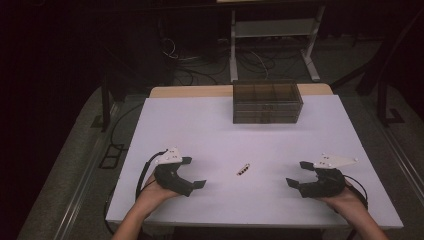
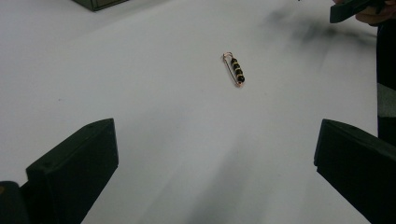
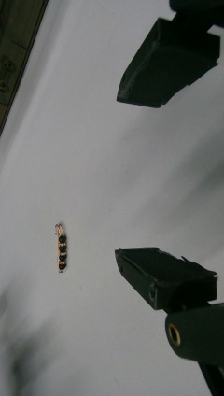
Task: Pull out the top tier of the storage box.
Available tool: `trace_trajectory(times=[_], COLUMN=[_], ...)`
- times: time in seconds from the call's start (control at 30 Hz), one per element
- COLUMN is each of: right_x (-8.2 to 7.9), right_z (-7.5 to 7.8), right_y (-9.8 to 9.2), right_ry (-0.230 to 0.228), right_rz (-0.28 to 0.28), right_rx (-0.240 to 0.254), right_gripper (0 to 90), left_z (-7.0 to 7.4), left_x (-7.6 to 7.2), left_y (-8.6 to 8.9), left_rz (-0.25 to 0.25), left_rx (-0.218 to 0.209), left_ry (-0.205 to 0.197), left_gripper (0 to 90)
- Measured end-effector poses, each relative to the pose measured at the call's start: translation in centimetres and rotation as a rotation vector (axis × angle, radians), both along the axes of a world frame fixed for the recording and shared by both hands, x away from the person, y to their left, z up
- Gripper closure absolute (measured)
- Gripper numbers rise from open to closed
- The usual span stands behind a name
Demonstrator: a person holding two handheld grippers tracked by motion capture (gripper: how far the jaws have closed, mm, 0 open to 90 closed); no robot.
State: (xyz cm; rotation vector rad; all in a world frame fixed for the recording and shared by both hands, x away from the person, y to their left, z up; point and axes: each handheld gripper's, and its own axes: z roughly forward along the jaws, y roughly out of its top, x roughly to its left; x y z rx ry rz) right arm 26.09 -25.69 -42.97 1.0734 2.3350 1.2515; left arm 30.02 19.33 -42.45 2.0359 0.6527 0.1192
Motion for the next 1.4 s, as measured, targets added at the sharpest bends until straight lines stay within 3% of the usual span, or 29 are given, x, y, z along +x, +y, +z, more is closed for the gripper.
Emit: trace_trajectory(times=[1.4], right_x=[1.6], right_z=[1.0], right_y=[-0.1], right_ry=[-0.020], right_rz=[-0.027], right_rx=[0.031], right_gripper=[19.4], left_z=[-0.2], left_x=[0.2], left_y=[-0.1], left_rz=[-0.002], left_rx=[0.000], left_ry=[0.008], left_gripper=[0.0])
